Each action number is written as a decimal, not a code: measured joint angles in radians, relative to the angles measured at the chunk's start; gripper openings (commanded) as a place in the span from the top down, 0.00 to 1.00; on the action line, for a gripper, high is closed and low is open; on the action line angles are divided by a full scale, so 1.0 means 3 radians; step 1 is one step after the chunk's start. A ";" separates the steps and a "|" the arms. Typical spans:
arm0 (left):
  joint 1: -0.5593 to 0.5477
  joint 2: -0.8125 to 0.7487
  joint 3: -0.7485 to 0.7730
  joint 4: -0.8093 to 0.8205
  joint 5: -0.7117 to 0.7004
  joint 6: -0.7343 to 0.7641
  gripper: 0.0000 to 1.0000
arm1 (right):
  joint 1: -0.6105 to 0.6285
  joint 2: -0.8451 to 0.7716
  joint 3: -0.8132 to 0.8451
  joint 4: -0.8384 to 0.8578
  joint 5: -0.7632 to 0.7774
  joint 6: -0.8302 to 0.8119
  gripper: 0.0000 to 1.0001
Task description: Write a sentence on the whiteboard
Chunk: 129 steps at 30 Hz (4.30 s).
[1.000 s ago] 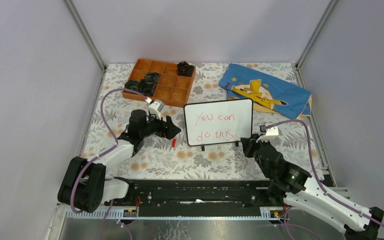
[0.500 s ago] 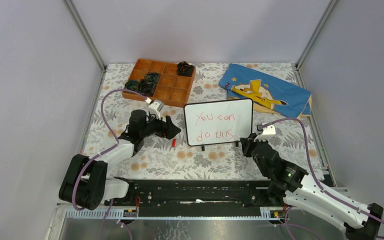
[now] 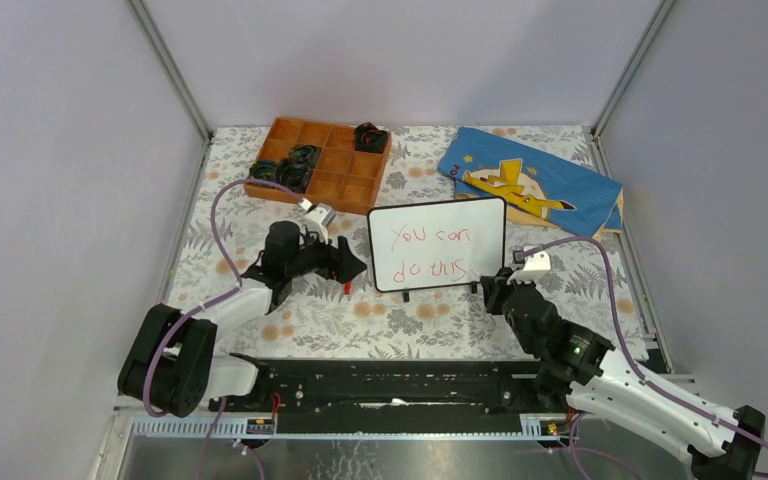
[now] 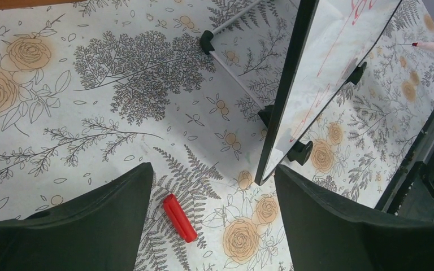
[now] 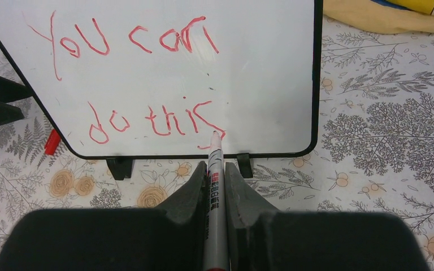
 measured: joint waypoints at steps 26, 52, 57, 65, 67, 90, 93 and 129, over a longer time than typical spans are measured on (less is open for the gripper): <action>-0.0088 0.0608 0.0003 0.0933 0.0795 -0.0495 0.28 | 0.0000 -0.0328 0.0000 -0.0050 -0.0094 -0.0005 1.00; -0.0112 0.1133 0.0104 0.1562 0.1110 -0.0791 0.62 | 0.0000 -0.0362 0.0000 -0.0103 -0.0092 0.0038 1.00; -0.0111 0.1133 0.0100 0.1572 0.1095 -0.0759 0.72 | 0.0000 -0.0351 0.0000 -0.0100 -0.0090 0.0039 1.00; -0.0111 0.1120 0.0083 0.1530 0.1035 -0.0631 0.81 | 0.0000 -0.0318 0.0000 -0.0100 -0.0092 0.0038 1.00; -0.0109 0.1096 0.0080 0.1513 0.1030 -0.0582 0.83 | 0.0000 -0.0318 0.0000 -0.0100 -0.0090 0.0033 1.00; -0.0109 0.1007 0.0075 0.1368 0.0983 -0.0356 0.84 | 0.0000 0.0249 -0.0240 0.0271 0.0280 0.0165 1.00; -0.0109 0.1006 0.0075 0.1367 0.0982 -0.0352 0.84 | 0.0000 0.0258 -0.0281 0.0367 0.0329 0.0167 1.00; -0.0113 0.0985 0.0075 0.1307 0.0956 -0.0318 0.84 | -0.0003 0.0724 -0.0352 0.0885 0.0423 0.0195 1.00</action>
